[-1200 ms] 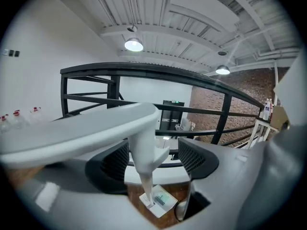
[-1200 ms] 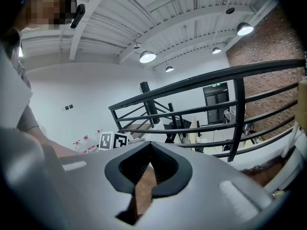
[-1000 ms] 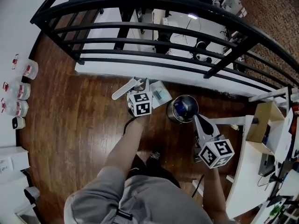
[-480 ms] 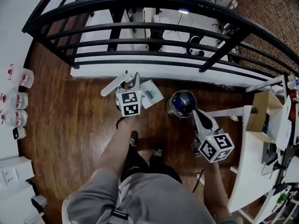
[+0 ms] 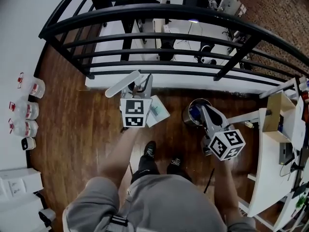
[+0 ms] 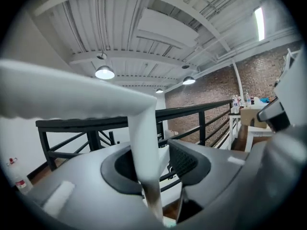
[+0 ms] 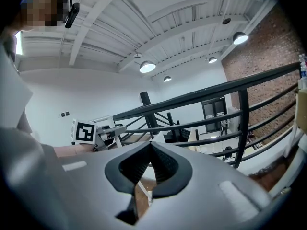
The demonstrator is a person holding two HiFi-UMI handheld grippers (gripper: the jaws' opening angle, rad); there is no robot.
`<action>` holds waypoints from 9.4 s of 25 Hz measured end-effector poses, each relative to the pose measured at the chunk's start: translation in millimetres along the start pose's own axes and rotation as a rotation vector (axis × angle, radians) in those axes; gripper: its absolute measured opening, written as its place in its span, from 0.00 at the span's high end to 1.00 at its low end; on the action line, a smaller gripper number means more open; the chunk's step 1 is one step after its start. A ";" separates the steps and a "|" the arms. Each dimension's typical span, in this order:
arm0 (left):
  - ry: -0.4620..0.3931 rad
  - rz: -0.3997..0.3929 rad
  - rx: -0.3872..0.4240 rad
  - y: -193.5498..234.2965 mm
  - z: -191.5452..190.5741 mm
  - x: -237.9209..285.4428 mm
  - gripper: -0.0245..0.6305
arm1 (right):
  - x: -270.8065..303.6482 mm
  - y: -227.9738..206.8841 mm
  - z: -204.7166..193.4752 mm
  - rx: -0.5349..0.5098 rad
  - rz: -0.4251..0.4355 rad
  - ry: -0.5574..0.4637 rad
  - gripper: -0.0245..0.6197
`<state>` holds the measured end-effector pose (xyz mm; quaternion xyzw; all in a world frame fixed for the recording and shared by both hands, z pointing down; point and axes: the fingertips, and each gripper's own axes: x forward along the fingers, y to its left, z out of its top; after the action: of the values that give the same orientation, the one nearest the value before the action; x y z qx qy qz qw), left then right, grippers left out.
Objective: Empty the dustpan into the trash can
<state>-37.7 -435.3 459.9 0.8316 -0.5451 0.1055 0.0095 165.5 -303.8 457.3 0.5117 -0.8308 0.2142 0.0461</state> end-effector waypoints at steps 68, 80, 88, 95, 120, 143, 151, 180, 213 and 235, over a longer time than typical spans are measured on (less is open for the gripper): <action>-0.086 -1.150 0.281 -600.2 198.4 77.2 0.81 | -323.2 -222.8 65.6 0.083 -0.698 -0.350 0.96; -0.013 -1.291 0.345 -716.2 178.7 88.7 0.81 | -378.8 -280.7 66.7 0.113 -0.795 -0.359 0.96; 0.014 -1.243 0.390 -748.6 165.2 87.3 0.81 | -418.7 -307.3 62.5 0.093 -0.727 -0.363 0.96; -0.053 -1.064 0.344 -693.0 180.4 82.6 0.81 | -409.7 -297.5 65.3 0.054 -0.561 -0.349 0.96; -0.250 -0.223 0.000 -230.1 155.5 43.5 0.79 | -191.0 -105.2 71.8 -0.070 -0.128 -0.189 0.96; -0.128 -0.111 -0.015 3.5 75.9 -67.3 0.75 | -24.0 77.8 49.3 -0.136 0.121 -0.090 0.96; -0.049 -0.112 0.000 60.2 -34.1 -82.3 0.75 | 26.9 113.8 9.6 -0.142 0.212 0.043 0.96; 0.055 0.139 -0.213 120.6 -226.0 -120.2 0.80 | 110.1 145.8 -82.7 -0.142 0.284 0.271 0.96; 0.512 0.485 -0.586 28.3 -293.4 -212.1 0.47 | -8.8 40.8 12.6 -0.091 0.204 0.030 0.96; 0.185 -0.355 -0.327 -151.5 -70.8 -103.6 0.95 | -66.4 -6.6 45.0 -0.077 0.127 -0.091 0.96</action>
<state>48.6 -270.9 524.9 0.8885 -0.3971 0.0883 0.2122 209.0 -269.4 399.0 0.4648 -0.8705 0.1613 0.0144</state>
